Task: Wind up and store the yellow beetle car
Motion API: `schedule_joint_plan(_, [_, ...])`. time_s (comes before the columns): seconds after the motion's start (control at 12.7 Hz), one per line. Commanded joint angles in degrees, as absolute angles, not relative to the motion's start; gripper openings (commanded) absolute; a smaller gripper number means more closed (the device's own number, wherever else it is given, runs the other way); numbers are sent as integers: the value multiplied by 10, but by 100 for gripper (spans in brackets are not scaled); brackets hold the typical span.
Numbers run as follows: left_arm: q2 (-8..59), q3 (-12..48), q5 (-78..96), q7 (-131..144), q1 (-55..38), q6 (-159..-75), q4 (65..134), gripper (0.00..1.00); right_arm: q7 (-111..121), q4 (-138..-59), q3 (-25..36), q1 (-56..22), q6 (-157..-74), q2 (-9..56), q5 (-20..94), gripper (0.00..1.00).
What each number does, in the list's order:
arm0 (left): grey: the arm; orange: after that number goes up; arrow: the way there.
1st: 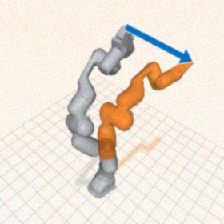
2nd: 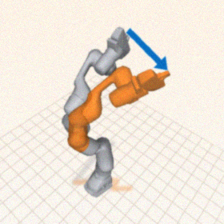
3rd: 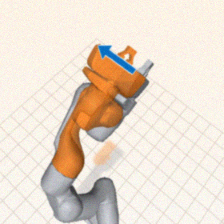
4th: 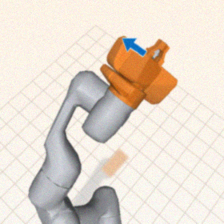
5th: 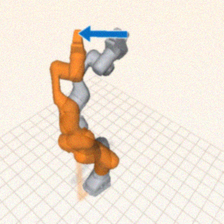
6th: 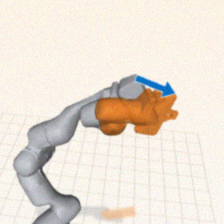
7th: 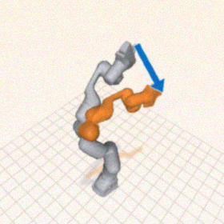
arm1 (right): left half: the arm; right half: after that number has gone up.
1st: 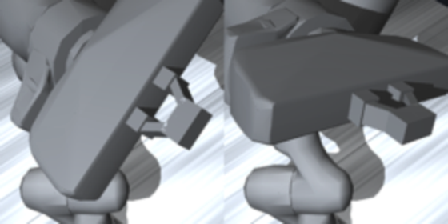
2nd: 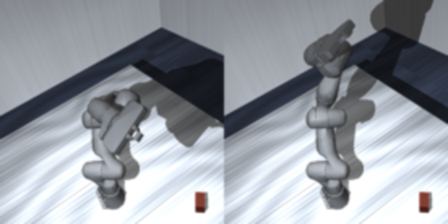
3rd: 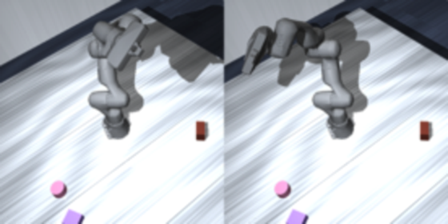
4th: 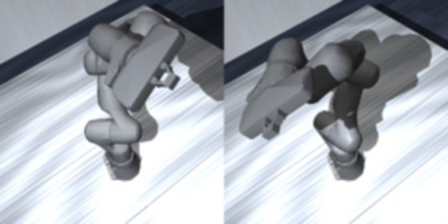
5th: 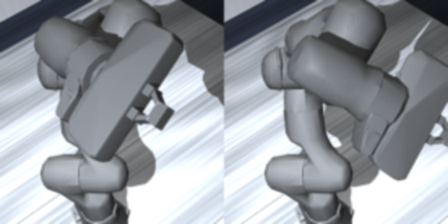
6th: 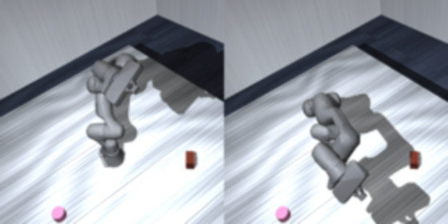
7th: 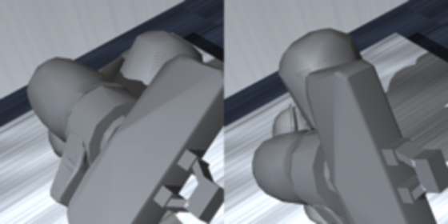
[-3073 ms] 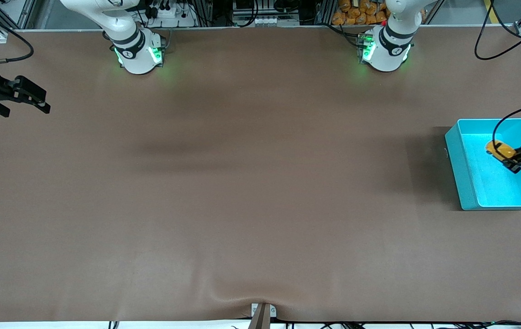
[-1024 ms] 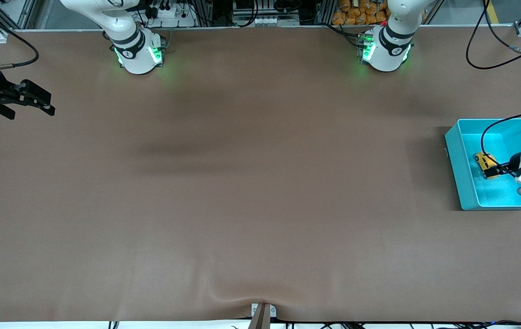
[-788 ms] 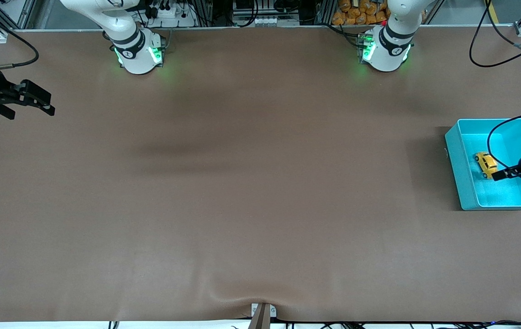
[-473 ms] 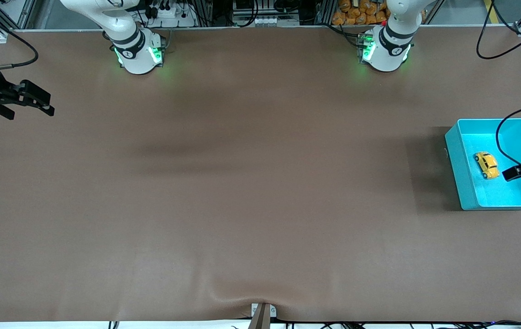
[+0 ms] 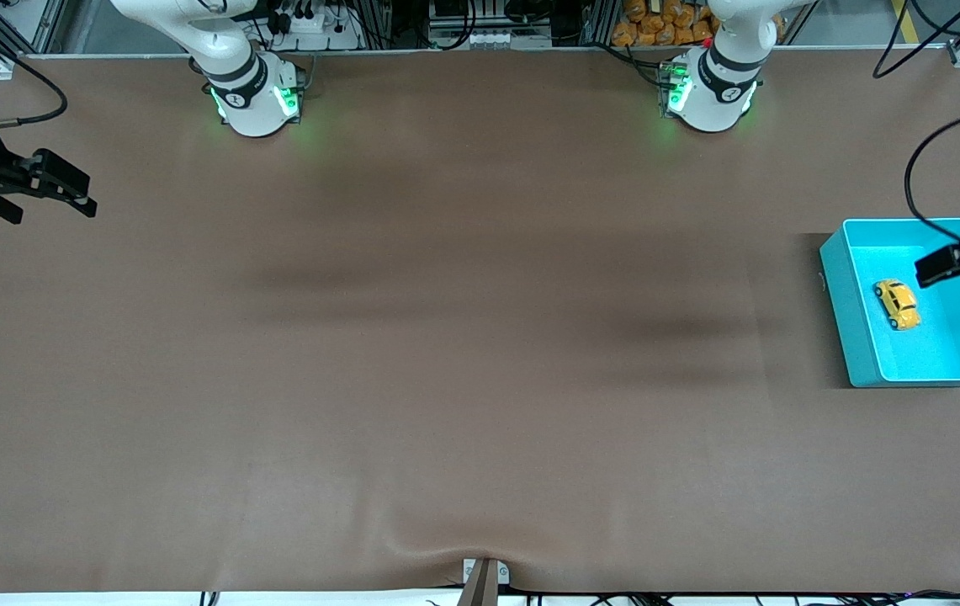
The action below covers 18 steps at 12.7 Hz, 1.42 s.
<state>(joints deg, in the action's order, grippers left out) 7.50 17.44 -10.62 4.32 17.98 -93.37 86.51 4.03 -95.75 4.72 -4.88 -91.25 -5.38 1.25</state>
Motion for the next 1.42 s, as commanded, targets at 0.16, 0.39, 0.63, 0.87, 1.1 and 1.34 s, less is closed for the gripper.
schedule_joint_plan(0.16, [19,190,-32,47,152,-908,862,100,37,-934,47,-47,-910,-39,8,100])
schedule_joint_plan(0.39, [0,197,-16,34,140,-842,860,100,39,-933,47,-47,-911,-34,7,100])
schedule_joint_plan(0.63, [-19,214,-15,23,134,-824,860,100,37,-929,48,-47,-911,-30,7,100])
schedule_joint_plan(0.87, [-25,218,1,20,124,-823,861,100,37,-929,48,-47,-911,-30,8,100])
schedule_joint_plan(1.1, [-24,218,10,22,124,-823,861,100,37,-929,48,-47,-911,-29,7,100])
schedule_joint_plan(1.34, [-26,218,11,23,122,-821,862,100,37,-930,48,-46,-911,-28,8,100])
